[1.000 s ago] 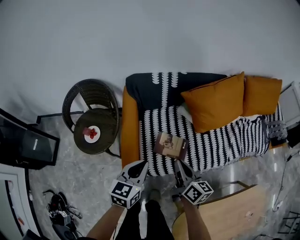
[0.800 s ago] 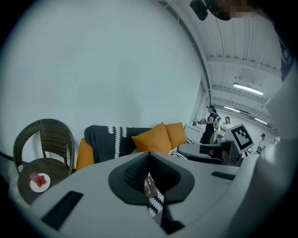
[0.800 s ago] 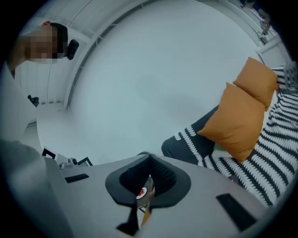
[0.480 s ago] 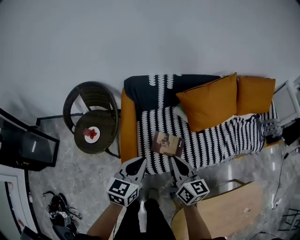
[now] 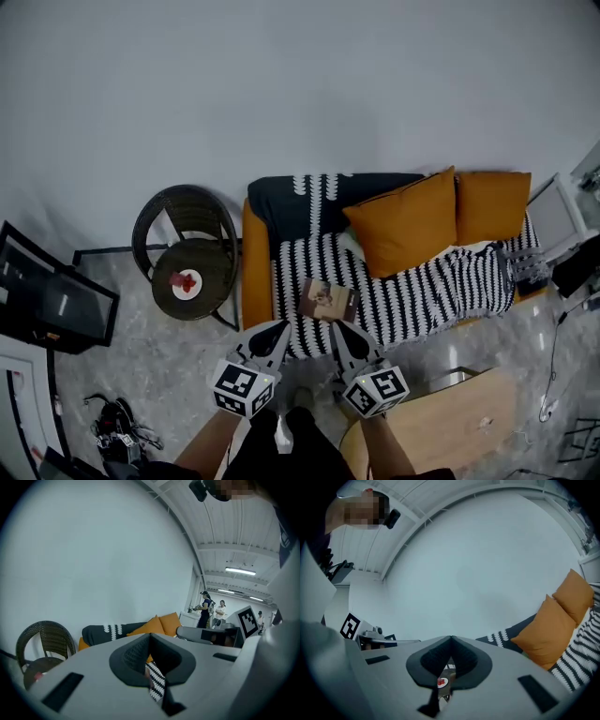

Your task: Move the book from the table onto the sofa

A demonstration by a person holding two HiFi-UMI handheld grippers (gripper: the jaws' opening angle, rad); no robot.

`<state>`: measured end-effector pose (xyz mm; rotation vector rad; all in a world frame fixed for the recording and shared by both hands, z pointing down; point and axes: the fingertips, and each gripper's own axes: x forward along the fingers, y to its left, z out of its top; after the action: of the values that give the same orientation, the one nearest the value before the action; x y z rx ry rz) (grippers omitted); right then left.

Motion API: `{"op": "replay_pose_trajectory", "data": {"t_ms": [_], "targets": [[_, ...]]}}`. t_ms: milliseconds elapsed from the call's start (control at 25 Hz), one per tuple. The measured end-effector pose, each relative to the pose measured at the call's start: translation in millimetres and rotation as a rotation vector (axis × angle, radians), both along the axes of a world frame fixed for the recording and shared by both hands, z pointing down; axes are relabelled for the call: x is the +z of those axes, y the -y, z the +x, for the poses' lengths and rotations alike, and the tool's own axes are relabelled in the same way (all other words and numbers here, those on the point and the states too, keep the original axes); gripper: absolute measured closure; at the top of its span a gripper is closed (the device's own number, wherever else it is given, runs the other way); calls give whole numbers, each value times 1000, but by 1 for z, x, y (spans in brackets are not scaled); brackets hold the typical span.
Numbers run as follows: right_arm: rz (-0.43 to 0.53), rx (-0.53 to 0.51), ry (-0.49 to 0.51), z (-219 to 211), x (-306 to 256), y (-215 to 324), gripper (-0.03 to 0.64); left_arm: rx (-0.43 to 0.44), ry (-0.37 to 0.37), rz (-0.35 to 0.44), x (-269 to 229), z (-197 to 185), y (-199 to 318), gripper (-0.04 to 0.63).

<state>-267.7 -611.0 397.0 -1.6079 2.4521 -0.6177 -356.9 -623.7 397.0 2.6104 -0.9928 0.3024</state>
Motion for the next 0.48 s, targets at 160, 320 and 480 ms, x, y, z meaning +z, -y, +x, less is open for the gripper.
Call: {"op": "replay_pose_trajectory", "data": {"t_ms": [160, 320, 480], "targets": [[41, -1, -17, -7, -20, -8, 594, 8, -9, 19, -18, -4, -9, 581], [77, 1, -41, -14, -41, -16, 594, 14, -27, 48, -38, -7, -14, 581], [120, 7, -63, -19, -65, -26, 594, 27, -43, 81, -60, -8, -20, 581]]}}
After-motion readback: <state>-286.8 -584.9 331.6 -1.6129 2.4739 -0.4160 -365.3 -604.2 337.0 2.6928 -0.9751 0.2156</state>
